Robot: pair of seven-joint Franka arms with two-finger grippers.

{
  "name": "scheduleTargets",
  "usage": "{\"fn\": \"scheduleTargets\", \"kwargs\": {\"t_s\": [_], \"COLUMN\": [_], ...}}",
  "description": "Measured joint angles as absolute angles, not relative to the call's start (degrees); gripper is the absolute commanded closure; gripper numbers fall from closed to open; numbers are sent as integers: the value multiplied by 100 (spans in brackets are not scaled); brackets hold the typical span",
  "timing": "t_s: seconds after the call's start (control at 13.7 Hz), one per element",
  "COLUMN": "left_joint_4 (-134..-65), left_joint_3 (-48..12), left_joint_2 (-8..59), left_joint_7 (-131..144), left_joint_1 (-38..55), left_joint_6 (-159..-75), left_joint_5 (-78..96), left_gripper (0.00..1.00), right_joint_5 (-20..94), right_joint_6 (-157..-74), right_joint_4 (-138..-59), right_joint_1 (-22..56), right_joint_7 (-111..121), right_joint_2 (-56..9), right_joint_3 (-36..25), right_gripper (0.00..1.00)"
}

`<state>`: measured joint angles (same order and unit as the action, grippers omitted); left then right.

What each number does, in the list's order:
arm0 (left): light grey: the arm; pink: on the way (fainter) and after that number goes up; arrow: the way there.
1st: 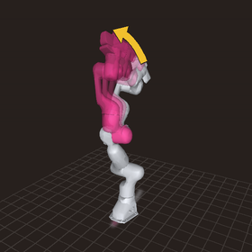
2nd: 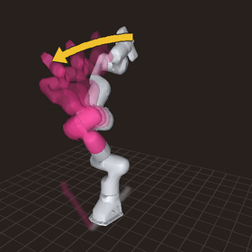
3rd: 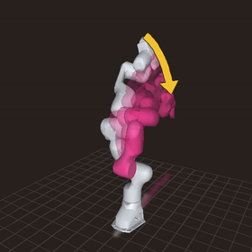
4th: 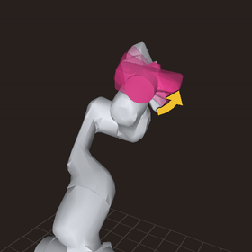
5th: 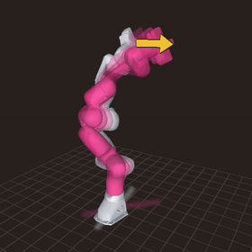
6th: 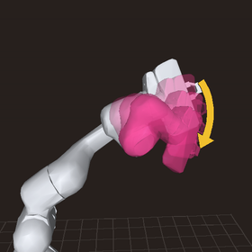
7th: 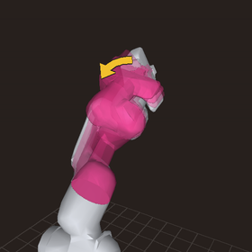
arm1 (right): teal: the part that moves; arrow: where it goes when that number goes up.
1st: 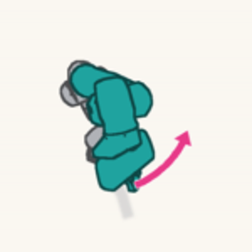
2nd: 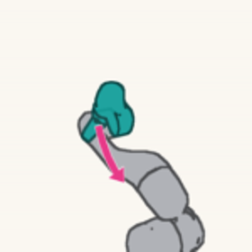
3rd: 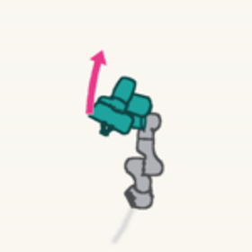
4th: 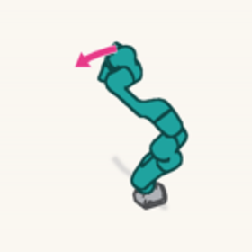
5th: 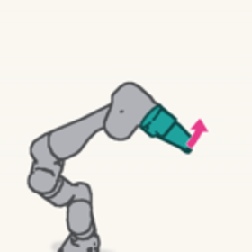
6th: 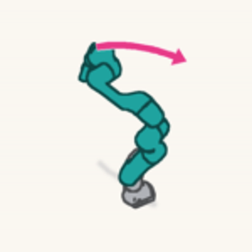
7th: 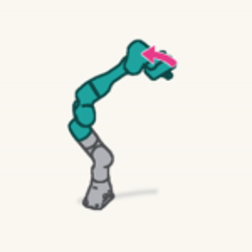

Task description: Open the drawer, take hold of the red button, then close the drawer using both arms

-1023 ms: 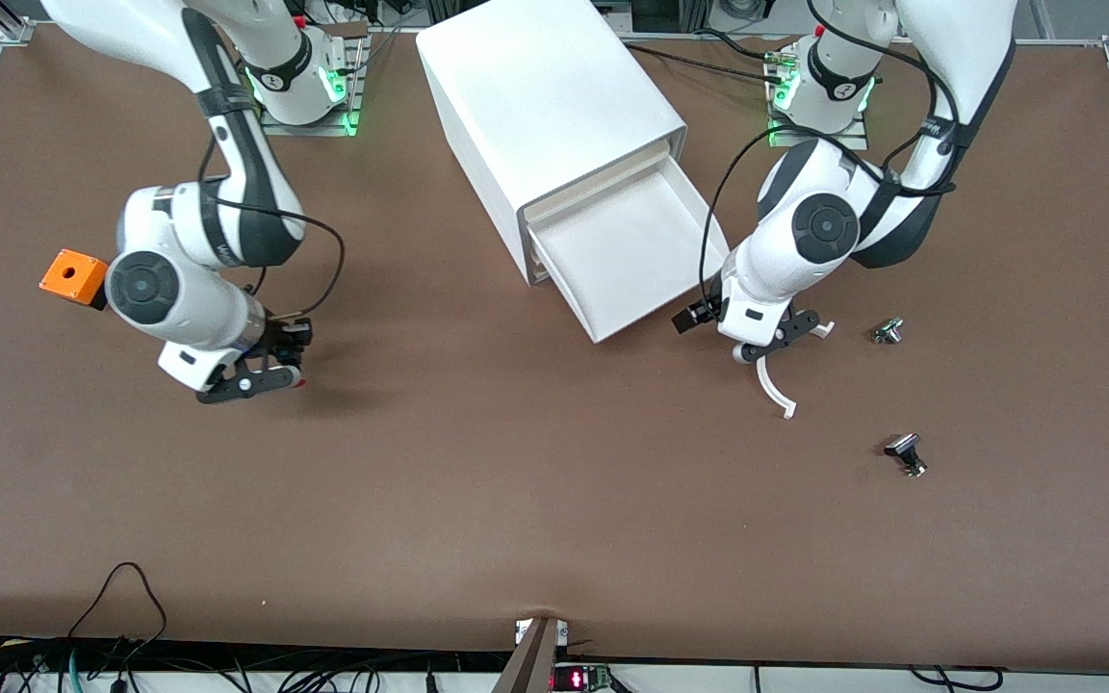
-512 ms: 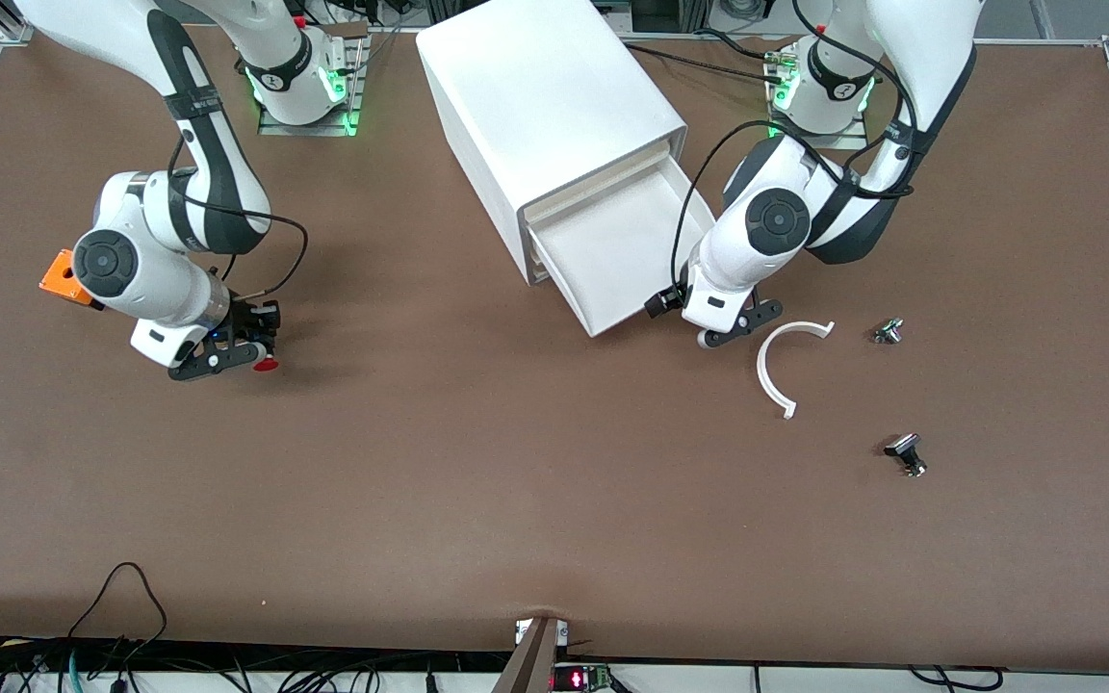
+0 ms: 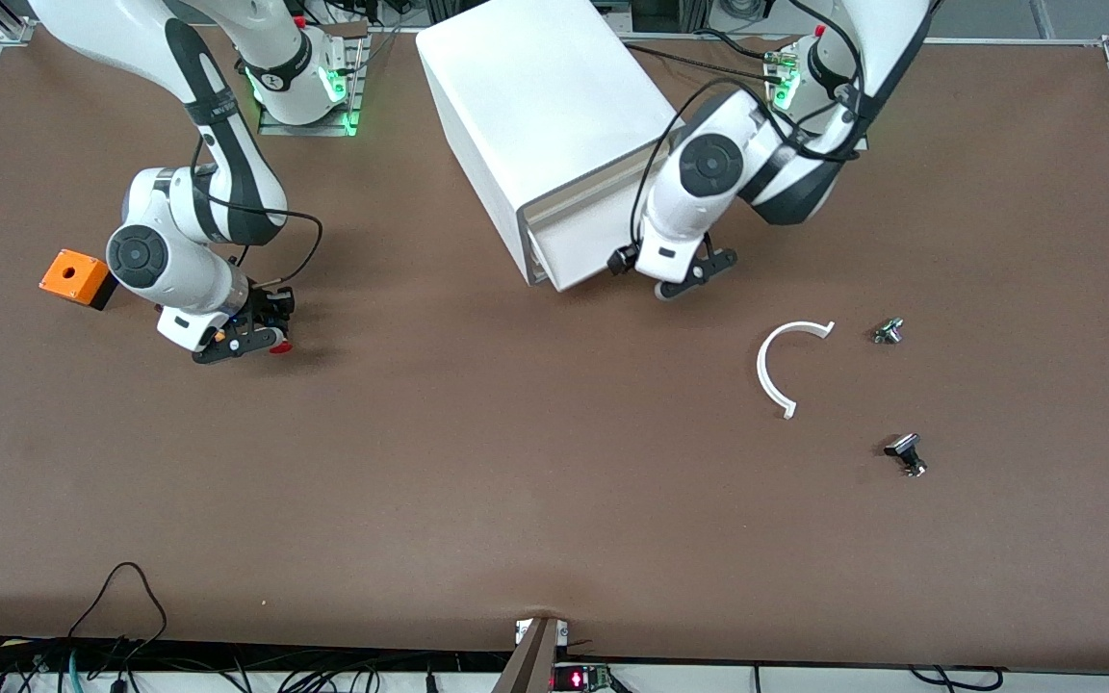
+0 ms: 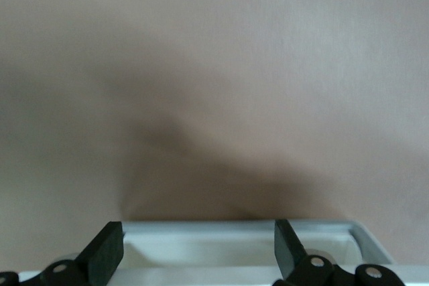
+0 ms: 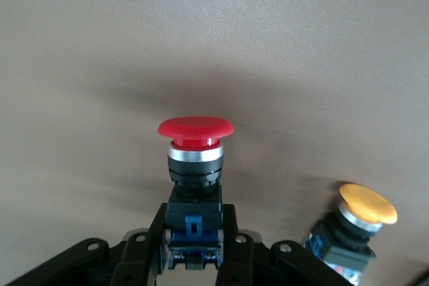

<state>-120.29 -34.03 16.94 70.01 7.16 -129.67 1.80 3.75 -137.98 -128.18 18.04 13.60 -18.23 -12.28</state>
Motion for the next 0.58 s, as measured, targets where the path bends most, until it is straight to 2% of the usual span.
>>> {"fn": "scheduleTargets", "kwargs": {"t_s": [0.37, 0.58], "left_joint_4": [-12233, -12274], "left_joint_3": [-3874, -3918], "left_joint_2": [1450, 1443], "left_joint_7": [7416, 7444], "left_joint_1": [742, 741], "left_joint_6": [-12927, -12924], "left_joint_5": [193, 303], "left_gripper": [1, 1], "right_joint_5": [375, 375], "right_joint_6": [-14592, -14667], "right_joint_4": [-13070, -13083], "right_joint_1": [1804, 1805], "right_joint_7": [1360, 1360], "right_joint_2": [-2034, -2118], "right_joint_3": [-1150, -1076], "right_gripper": [79, 72]}}
